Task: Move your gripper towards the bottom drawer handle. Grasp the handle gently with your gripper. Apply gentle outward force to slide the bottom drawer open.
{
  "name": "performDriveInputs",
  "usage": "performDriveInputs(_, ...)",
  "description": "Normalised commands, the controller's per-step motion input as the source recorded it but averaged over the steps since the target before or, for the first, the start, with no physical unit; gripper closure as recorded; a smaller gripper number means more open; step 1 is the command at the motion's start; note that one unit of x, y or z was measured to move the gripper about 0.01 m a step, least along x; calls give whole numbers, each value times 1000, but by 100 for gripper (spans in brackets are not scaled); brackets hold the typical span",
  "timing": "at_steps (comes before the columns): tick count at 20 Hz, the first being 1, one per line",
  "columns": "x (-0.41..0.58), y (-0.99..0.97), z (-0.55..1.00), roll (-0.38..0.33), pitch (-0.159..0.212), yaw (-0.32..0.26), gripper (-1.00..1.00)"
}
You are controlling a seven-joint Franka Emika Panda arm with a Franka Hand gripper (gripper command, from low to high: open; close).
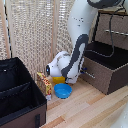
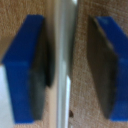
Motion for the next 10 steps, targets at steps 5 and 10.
performDriveInputs(5,267,0,535,6,67,0,-100)
performDriveInputs(10,342,18,601,-3,111,-40,-100)
